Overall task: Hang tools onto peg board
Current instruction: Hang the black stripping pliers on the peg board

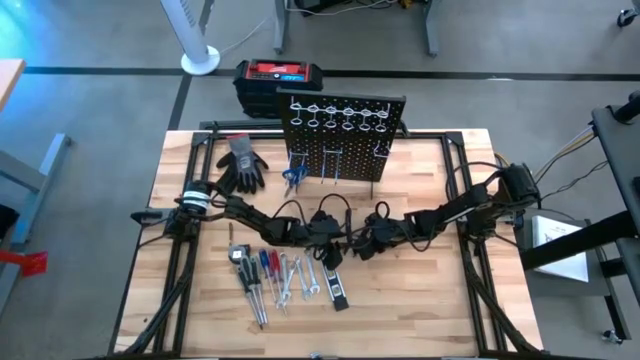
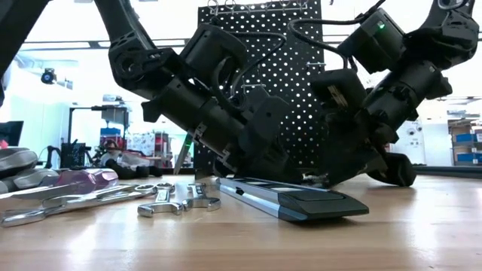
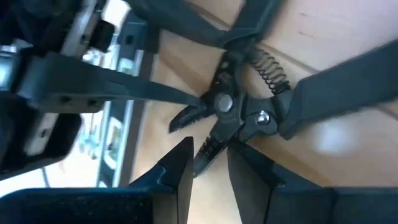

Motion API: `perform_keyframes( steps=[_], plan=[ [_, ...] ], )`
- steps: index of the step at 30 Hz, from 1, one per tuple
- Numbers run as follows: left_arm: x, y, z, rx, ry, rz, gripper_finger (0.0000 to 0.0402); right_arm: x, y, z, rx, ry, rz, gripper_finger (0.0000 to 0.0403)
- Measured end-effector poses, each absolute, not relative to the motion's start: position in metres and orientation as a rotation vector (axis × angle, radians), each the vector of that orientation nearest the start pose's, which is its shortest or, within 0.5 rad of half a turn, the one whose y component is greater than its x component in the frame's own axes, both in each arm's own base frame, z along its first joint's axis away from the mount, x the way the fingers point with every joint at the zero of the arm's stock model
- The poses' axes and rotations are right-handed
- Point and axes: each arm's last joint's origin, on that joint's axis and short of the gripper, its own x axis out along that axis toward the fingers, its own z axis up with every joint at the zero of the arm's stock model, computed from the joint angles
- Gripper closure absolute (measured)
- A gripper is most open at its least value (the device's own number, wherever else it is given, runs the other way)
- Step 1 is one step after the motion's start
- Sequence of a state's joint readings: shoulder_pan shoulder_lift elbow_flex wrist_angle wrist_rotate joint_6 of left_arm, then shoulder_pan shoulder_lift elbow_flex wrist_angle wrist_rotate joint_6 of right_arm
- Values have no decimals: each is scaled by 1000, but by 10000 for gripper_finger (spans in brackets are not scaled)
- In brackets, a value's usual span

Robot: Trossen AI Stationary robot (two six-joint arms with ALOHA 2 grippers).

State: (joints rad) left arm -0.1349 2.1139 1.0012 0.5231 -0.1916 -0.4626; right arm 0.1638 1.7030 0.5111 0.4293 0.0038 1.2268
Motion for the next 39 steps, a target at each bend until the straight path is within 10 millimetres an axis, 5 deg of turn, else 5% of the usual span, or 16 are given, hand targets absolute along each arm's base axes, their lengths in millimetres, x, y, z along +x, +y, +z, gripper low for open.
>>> perform_keyframes(
  steps=[7,18,28,39],
  plan=[
    [396,-49,81,-365,556,187,246,275,45,95,1113,731,-333,314],
    [396,-51,81,-377,553,165,246,276,38,95,1154,534,-606,315],
    [397,-54,82,-377,549,138,247,276,38,96,1035,557,-547,393],
    [396,-53,81,-350,560,140,247,271,48,104,901,553,-514,403]
  ],
)
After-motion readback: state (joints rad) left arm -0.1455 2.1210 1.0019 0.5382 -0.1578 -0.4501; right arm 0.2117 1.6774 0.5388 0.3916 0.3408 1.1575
